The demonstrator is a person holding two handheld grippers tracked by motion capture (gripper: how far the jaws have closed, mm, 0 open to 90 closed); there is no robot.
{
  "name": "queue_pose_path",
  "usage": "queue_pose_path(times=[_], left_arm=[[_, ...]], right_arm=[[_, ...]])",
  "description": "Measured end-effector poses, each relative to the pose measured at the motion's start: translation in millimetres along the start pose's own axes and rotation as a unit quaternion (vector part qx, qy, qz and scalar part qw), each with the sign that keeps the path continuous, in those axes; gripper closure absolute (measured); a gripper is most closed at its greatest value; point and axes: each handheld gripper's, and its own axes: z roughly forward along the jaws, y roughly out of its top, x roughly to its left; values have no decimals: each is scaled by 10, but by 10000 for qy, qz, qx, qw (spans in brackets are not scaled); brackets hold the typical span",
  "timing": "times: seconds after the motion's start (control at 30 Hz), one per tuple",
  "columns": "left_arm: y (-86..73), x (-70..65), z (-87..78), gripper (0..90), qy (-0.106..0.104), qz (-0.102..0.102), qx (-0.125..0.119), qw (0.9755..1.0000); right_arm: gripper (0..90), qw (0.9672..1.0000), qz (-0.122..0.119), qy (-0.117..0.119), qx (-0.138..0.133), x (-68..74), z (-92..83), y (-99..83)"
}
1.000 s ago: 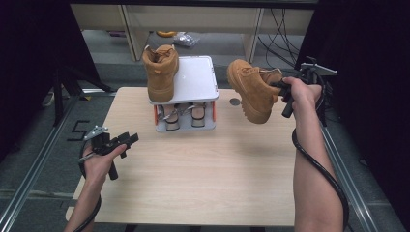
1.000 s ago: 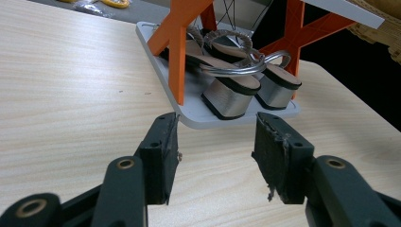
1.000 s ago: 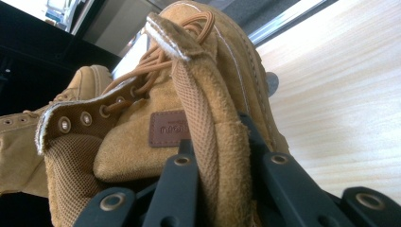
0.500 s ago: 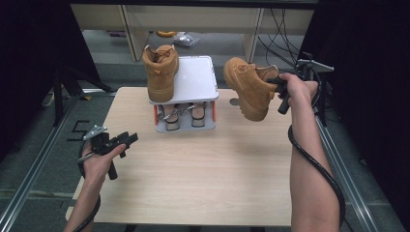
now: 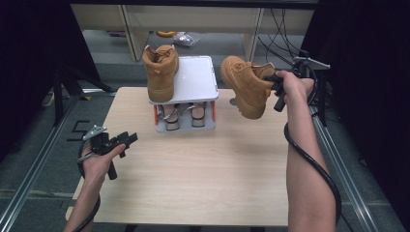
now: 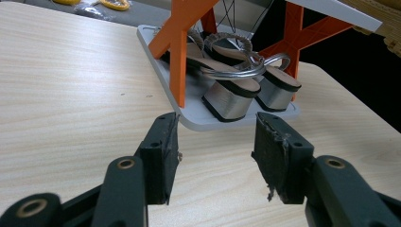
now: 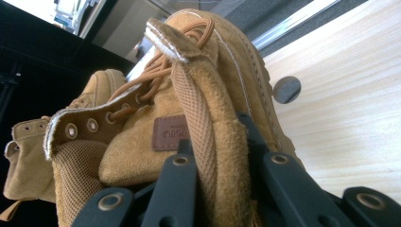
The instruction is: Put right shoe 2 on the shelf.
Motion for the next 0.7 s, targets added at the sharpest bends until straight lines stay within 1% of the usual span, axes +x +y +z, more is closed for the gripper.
queue_pose_path(times=[0.07,0.1,0.13,0.17,0.33,0.37,0.4,0.47,0.5,0.57,0.6,0.67,0.7], left_arm=[[-1,1,0,496,1,-9,-1,10000],[-1,1,0,496,0,-9,-3,10000],[0,2,-1,496,-2,-12,-6,10000],[1,2,-1,496,-2,-11,-8,10000],[2,5,-3,496,-9,-19,-28,10000],[1,7,-3,496,-6,-17,-24,10000],[1,7,-2,496,-5,-18,-23,10000],[0,7,-2,496,-5,-17,-19,10000],[0,6,-1,496,-6,-14,-19,10000],[-1,6,0,496,-11,-12,-14,10000],[-1,6,0,496,-10,-10,-15,10000],[0,7,-2,496,-6,-14,-21,10000],[1,8,-3,496,-5,-10,-21,10000]], right_arm=[[815,9999,-107,21,-19,0,6,3],[815,10000,31,76,12,26,8,2],[815,10000,13,42,3,37,9,3],[815,10000,-72,42,-21,40,12,4],[815,10000,-13,72,-15,77,25,1],[815,10000,-60,75,-11,76,29,2],[815,9999,-38,99,-5,80,31,2],[814,9999,-72,96,-38,84,39,1],[814,9999,7,106,-42,102,46,2],[813,9999,43,99,-53,126,52,6],[813,9999,-72,121,-45,122,50,8],[813,9999,17,127,-76,151,58,9],[813,9999,-9,142,-90,154,60,9]])
